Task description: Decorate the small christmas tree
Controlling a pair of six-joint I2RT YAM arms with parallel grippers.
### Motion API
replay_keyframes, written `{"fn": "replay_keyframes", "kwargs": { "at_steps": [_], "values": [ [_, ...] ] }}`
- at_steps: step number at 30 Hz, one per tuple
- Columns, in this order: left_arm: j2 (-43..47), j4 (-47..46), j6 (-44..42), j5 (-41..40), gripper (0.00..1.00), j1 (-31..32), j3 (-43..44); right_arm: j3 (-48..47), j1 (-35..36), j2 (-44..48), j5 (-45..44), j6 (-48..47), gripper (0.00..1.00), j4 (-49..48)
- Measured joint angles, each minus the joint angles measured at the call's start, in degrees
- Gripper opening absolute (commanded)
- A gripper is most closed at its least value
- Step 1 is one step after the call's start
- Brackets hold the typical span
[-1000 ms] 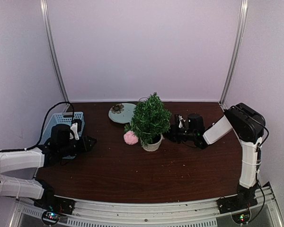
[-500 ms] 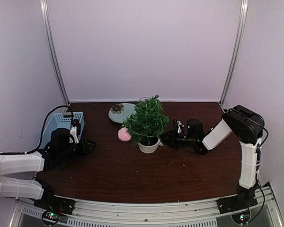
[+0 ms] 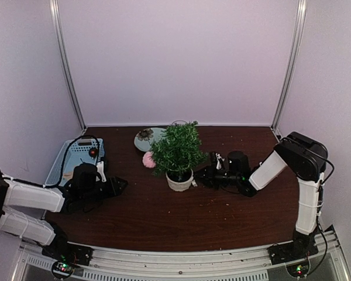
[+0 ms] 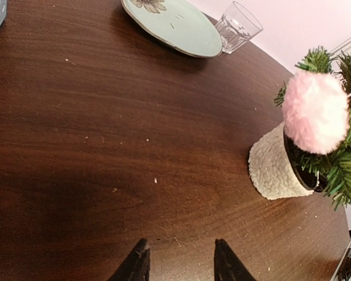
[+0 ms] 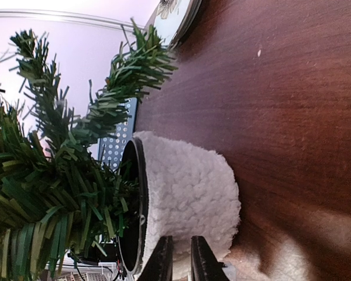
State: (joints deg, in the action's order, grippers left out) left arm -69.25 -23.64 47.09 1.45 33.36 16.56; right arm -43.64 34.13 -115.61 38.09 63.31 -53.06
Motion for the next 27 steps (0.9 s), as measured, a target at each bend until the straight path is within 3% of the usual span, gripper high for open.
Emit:
{"fn": "replay_keyframes", "kwargs": {
  "at_steps": [18, 27],
  "values": [
    [-17.5, -13.8, 4.4, -2.8, 0.38, 5.8, 4.4, 0.4, 6.8, 0.0, -3.7, 0.2, 0.13, -1.4],
    [-26.3, -21.6, 5.8, -0.8, 0.41, 6.5, 8.1, 2.0, 5.0, 3.3, -4.5, -3.0, 0.15, 2.4]
  ]
}}
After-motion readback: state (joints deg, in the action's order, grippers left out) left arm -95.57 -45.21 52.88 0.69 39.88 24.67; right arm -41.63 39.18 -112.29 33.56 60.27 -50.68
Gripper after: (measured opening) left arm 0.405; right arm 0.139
